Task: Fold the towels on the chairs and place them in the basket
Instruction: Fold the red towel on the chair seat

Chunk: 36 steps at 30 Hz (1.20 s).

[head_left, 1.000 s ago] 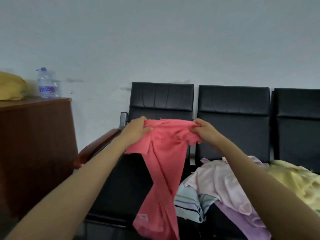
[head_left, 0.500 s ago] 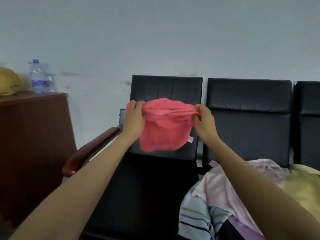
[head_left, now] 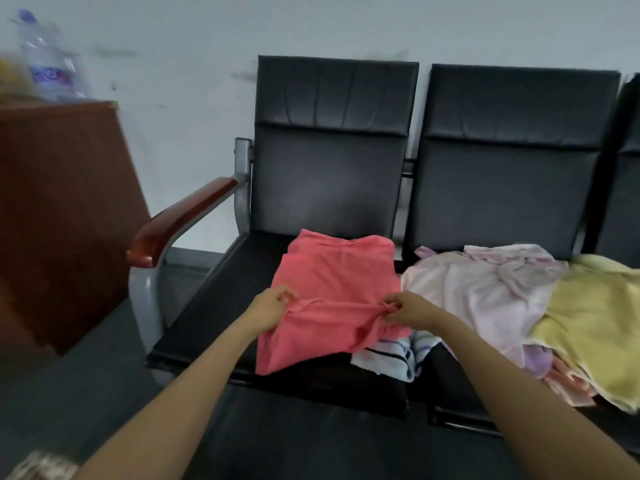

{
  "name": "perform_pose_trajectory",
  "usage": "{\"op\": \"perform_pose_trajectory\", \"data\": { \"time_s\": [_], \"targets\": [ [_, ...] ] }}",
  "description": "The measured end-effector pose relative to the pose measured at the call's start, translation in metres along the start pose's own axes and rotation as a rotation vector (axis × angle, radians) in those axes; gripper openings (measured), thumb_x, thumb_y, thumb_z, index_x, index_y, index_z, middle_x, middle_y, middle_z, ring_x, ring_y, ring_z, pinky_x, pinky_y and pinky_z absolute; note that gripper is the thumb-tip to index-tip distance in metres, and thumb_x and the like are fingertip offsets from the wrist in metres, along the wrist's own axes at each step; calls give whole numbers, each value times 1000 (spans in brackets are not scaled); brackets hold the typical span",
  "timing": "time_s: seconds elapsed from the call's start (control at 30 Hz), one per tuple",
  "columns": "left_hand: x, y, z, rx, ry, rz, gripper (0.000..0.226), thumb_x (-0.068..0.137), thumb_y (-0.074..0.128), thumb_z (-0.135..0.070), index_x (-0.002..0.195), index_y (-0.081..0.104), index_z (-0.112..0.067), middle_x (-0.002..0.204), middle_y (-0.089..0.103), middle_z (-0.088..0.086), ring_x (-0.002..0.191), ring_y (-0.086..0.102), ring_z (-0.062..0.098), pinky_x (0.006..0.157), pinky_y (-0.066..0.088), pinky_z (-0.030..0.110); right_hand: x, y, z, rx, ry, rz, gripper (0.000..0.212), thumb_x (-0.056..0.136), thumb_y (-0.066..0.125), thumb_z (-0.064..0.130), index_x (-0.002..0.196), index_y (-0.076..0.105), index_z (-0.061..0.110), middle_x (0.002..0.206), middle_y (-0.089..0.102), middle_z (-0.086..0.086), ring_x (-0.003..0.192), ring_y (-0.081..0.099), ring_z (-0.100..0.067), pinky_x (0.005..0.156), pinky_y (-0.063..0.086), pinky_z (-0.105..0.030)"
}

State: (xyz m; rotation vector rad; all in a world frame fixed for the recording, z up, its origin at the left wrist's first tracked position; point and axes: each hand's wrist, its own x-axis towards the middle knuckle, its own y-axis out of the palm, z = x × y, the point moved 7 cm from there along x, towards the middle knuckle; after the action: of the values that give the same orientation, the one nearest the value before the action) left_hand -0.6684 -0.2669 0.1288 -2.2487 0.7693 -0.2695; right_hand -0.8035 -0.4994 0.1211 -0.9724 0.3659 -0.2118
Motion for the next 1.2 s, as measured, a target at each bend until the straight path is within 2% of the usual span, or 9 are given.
{"op": "perform_pose_trajectory", "data": {
  "time_s": [0.07,0.17,0.33,0.43,0.53,0.7,0.83,0.97,1.2],
  "targets": [
    [-9,7,-2,13,24,36,14,96,51,-18,101,64,-17,103,58,-2,100,56,16,80,37,22,-3,3,-2,62,-13,26,21,81,73,20,83,61,3,79,54,-5,73,44,-13,71,45,-35],
    [-20,17,4,119,36,137,37,80,73,-35,111,61,-19,103,41,-4,91,49,10,85,40,24,-7,4,-4,120,-15,78,28,84,71,26,69,50,14,65,41,4,64,37,-10,56,31,-22],
    [-19,14,14,49,65,36,23,87,56,-4,100,52,-22,106,44,-1,89,50,11,86,47,27,-10,1,-15,339,50,45,4,90,64,23,94,64,19,86,57,4,79,49,-11,63,39,-18],
    [-18,10,20,-118,63,-4,10,89,62,-13,92,57,-21,96,59,-6,87,55,9,68,40,12,-4,-6,-27,165,122,-78,19,95,51,17,107,64,9,103,60,-5,96,54,-20,75,43,-28],
    [-12,5,31,-85,35,-119,6,92,59,-20,88,62,-18,84,63,-4,78,56,9,61,38,10,3,-11,-36,-162,141,-236,17,91,45,15,87,58,6,101,61,-16,98,58,-35,74,42,-34],
    [13,-11,48,-388,-98,-385,10,92,58,-17,97,63,-10,96,65,6,90,58,20,76,46,31,4,-39,-37,-60,114,-609,15,90,43,7,95,57,3,96,60,-14,92,56,-33,70,40,-34],
    [45,-7,53,-310,-173,-334,17,88,63,-13,103,62,-6,99,62,8,92,57,21,82,46,34,27,-30,-55,250,186,-460,21,94,42,6,111,52,-2,92,57,-14,83,53,-28,60,35,-31],
    [70,14,78,70,-286,-225,18,87,63,-24,91,67,-7,105,64,15,104,56,32,89,42,37,48,-4,-77,214,250,-370,25,96,46,10,109,60,-6,111,62,-21,100,56,-33,78,36,-31],
    [74,23,78,61,-293,-198,13,88,61,-18,89,62,-5,87,60,10,87,59,29,71,44,33,63,19,-85,247,295,-272,10,83,57,8,75,51,8,68,52,-3,65,48,-17,59,38,-27]
  ]
}}
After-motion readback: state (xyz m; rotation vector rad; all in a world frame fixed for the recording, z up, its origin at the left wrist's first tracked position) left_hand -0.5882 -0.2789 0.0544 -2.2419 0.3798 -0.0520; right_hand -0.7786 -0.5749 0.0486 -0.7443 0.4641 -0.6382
